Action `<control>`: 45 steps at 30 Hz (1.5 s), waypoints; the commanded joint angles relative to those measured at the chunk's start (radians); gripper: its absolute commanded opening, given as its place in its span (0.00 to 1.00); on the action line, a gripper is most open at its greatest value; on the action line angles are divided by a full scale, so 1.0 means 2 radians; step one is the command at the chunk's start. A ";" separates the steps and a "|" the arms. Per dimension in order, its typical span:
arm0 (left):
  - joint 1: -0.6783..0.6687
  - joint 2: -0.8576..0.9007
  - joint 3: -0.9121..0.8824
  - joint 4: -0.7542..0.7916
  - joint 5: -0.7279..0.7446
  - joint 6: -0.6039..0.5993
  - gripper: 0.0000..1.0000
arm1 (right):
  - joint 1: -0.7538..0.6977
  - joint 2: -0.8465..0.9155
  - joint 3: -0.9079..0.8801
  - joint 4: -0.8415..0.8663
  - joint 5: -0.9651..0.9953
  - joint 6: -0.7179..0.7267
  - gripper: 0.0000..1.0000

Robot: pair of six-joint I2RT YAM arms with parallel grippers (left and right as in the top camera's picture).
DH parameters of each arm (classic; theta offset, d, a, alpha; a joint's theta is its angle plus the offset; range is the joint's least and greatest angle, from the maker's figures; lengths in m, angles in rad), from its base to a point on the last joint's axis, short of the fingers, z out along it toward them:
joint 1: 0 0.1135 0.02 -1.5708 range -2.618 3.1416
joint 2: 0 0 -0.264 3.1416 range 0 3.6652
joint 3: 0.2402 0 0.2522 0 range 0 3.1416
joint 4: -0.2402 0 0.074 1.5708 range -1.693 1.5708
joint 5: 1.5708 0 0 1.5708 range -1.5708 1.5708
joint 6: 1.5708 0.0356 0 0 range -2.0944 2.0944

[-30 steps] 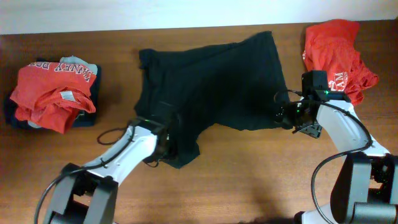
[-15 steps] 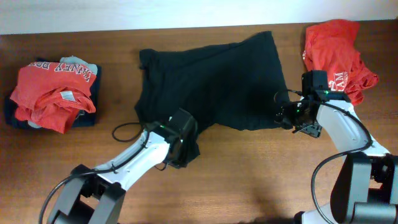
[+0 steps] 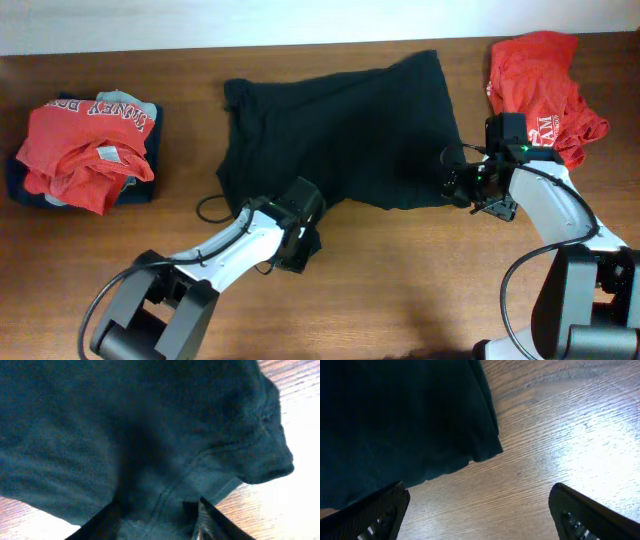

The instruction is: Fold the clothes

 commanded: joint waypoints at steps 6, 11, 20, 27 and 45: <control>-0.002 0.017 -0.002 -0.001 0.013 0.010 0.01 | -0.002 0.005 -0.003 0.002 0.001 -0.005 0.93; -0.002 0.016 -0.002 -0.005 0.013 0.010 0.01 | -0.002 0.007 -0.009 0.021 0.001 -0.010 0.89; -0.001 0.016 -0.002 -0.002 0.009 0.010 0.01 | -0.001 0.055 -0.027 0.074 -0.007 -0.016 0.87; 0.001 0.016 -0.002 0.000 0.009 0.006 0.01 | -0.002 0.088 -0.027 0.084 -0.004 -0.016 0.82; 0.075 0.013 0.008 -0.009 -0.016 -0.036 0.01 | -0.002 0.076 -0.021 0.026 -0.012 -0.001 0.04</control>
